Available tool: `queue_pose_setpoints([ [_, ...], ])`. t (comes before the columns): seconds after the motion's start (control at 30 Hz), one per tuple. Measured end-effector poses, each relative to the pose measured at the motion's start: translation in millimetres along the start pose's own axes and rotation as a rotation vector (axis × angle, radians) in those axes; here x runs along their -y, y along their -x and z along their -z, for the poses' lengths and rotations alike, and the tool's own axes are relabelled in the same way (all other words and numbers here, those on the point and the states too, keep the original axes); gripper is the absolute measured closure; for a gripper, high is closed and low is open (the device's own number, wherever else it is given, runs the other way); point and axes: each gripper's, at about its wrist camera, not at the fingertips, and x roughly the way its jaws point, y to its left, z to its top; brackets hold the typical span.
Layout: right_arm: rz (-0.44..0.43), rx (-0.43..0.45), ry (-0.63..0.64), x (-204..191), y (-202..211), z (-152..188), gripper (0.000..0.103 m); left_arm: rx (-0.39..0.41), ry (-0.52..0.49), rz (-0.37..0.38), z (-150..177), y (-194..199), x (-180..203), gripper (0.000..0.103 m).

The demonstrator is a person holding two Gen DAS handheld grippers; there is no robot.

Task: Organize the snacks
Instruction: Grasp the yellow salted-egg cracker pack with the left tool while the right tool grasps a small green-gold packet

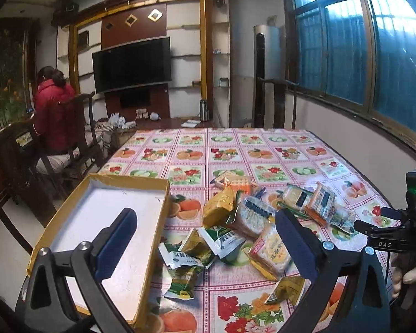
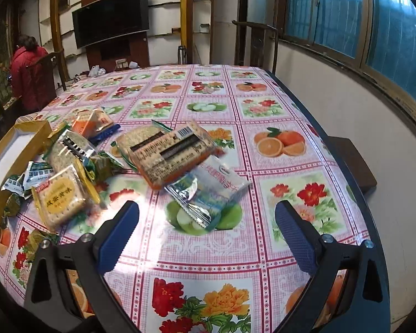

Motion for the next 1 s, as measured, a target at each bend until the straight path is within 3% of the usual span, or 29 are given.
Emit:
queue_pose_setpoints([
  [0.13,-0.154,-0.071,0.032,-26.4,-12.0,-8.9,0.006,-0.046,-0.038,0.050,5.2,-0.3,3.3,0.014],
  [0.17,-0.203,-0.094,0.043,-37.3,-14.0,-8.4,0.010,-0.053,-0.056,0.053,8.6,0.0,5.0,0.018],
  [0.3,-0.416,-0.165,0.096,-87.2,-17.2,1.8,0.013,-0.097,-0.039,0.093,16.7,-9.0,-1.7,0.019],
  [0.4,-0.505,-0.183,0.159,-125.4,-14.4,14.1,0.013,-0.133,-0.024,0.123,21.9,-22.6,-2.6,0.019],
  [0.47,-0.511,-0.194,0.206,-146.9,-16.8,22.0,0.016,-0.167,-0.026,0.138,25.6,-34.7,1.6,0.019],
  [0.53,-0.494,-0.201,0.246,-162.9,-20.4,29.4,0.027,-0.189,-0.040,0.166,29.1,-44.2,10.2,0.019],
  [0.6,-0.474,-0.221,0.266,-168.0,-22.4,35.4,0.056,-0.212,-0.068,0.191,33.1,-55.0,22.4,0.019],
  [0.67,-0.503,-0.233,0.246,-162.5,-23.8,37.8,0.056,-0.238,-0.116,0.213,34.6,-66.1,37.7,0.018],
  [0.83,-0.478,-0.238,0.202,-128.6,-19.4,42.1,0.056,-0.272,-0.266,0.290,44.8,-91.6,76.8,0.018],
  [1.0,-0.447,-0.238,0.147,-91.5,-13.4,46.9,0.056,-0.276,-0.402,0.295,52.1,-107.8,101.1,0.018],
])
